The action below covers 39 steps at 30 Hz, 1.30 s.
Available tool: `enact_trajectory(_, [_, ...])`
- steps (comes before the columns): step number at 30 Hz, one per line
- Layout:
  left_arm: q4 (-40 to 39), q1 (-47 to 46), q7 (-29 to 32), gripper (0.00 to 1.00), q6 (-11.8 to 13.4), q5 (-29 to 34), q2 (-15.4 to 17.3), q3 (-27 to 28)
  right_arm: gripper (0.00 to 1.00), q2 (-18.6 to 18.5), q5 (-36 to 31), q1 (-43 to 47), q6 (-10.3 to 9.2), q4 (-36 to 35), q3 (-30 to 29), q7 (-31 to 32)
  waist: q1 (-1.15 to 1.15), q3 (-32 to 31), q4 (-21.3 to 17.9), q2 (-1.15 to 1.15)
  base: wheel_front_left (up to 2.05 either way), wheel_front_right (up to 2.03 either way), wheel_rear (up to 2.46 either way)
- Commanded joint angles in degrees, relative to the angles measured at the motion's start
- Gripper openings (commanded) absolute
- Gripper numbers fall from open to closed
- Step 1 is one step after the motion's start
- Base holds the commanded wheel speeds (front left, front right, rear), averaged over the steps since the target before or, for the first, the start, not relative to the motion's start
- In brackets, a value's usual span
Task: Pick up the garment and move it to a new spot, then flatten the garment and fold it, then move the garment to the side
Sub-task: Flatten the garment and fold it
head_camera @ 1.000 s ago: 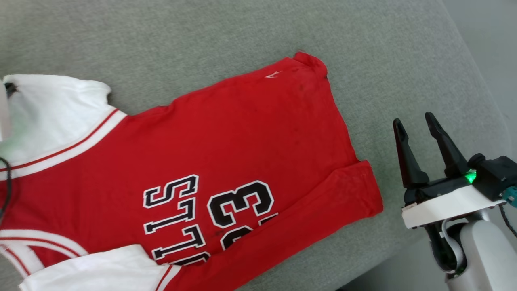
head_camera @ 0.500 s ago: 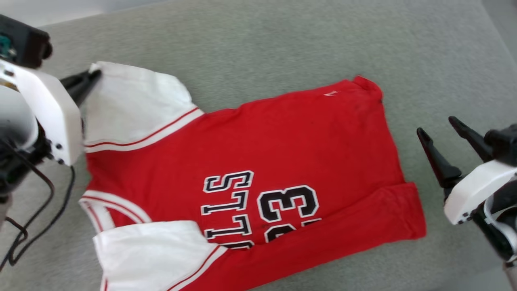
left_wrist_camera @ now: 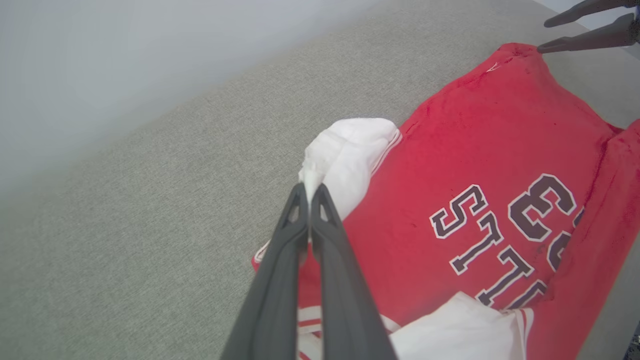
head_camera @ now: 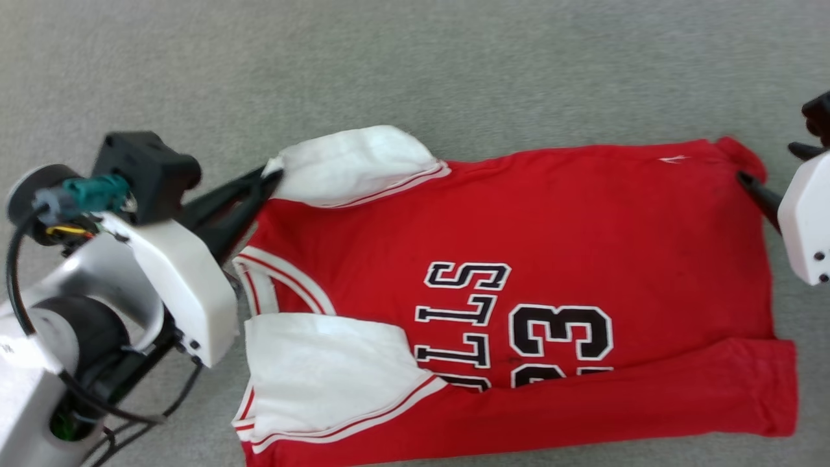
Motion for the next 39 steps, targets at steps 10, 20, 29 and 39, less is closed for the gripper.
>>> enact_trajectory(10, [-3.9, 0.7, -2.6, 0.00, 0.3, 2.6, -4.0, -4.0, 1.00, -0.9, 0.6, -4.5, 0.00, 11.1, 7.4, 3.9, 0.00, 4.7, 7.2, 0.00, 0.00, 0.00, 0.00])
enact_trajectory(20, [-0.5, 2.9, -3.6, 0.00, 0.9, 2.7, -4.4, -5.1, 0.00, 1.7, 2.9, -3.5, 0.04, 18.4, 12.2, -0.1, 0.00, 3.4, 7.2, 0.00, 0.00, 0.00, 0.00])
enact_trajectory(29, [2.8, 8.7, -7.1, 0.00, 2.7, 0.8, -2.9, -2.2, 0.00, 1.9, 6.8, -3.2, -0.04, 17.0, 6.8, -9.7, 0.00, -4.2, 4.4, 0.00, 0.00, 0.00, 0.00])
enact_trajectory(39, [1.4, 20.0, -10.0, 0.00, 5.8, -2.2, 0.1, 0.7, 0.00, 2.7, 9.2, 9.9, -0.04, 9.4, -2.7, -15.8, 0.00, -10.5, 2.9, 0.00, 0.00, 0.00, 0.00])
